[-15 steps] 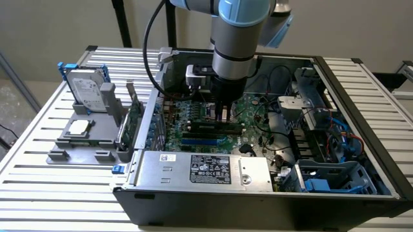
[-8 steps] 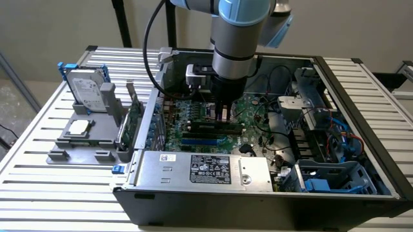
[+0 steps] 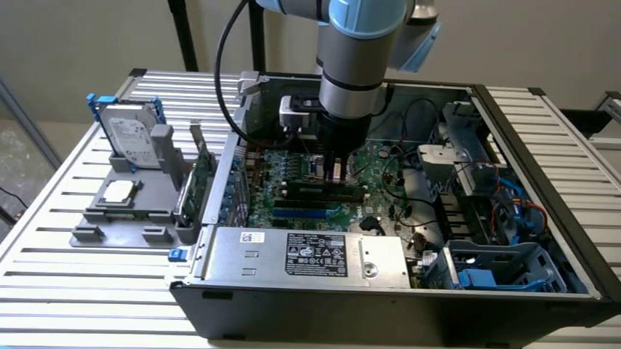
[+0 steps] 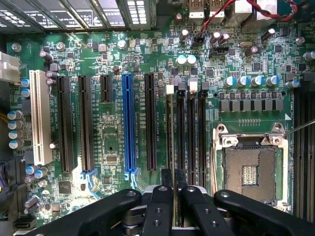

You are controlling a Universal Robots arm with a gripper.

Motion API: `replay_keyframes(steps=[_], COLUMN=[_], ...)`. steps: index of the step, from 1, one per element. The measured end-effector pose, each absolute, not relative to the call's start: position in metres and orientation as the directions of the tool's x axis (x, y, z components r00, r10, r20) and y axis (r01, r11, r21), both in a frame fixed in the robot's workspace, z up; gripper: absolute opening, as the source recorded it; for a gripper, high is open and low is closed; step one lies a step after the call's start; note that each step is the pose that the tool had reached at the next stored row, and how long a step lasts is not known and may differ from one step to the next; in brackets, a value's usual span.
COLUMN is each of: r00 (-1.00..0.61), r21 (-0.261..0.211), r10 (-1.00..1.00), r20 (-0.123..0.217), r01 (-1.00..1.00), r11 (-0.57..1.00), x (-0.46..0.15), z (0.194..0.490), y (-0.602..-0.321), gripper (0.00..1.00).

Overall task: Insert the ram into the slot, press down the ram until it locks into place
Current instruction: 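Insert the ram into the slot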

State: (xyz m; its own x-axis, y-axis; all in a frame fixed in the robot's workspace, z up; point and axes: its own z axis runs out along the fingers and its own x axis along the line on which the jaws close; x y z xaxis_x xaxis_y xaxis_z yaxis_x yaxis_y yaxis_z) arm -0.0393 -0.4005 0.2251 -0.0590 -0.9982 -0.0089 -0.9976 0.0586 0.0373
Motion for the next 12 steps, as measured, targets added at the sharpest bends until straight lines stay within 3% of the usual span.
replay_keyframes(steps=[12], r00=[-0.063], r21=[0.037], r10=[-0.998], r20=[-0.009], r01=[-0.997], r11=[0.062], x=[-0.0393], z=[0.2236], y=[-0.4003], gripper=[0.14])
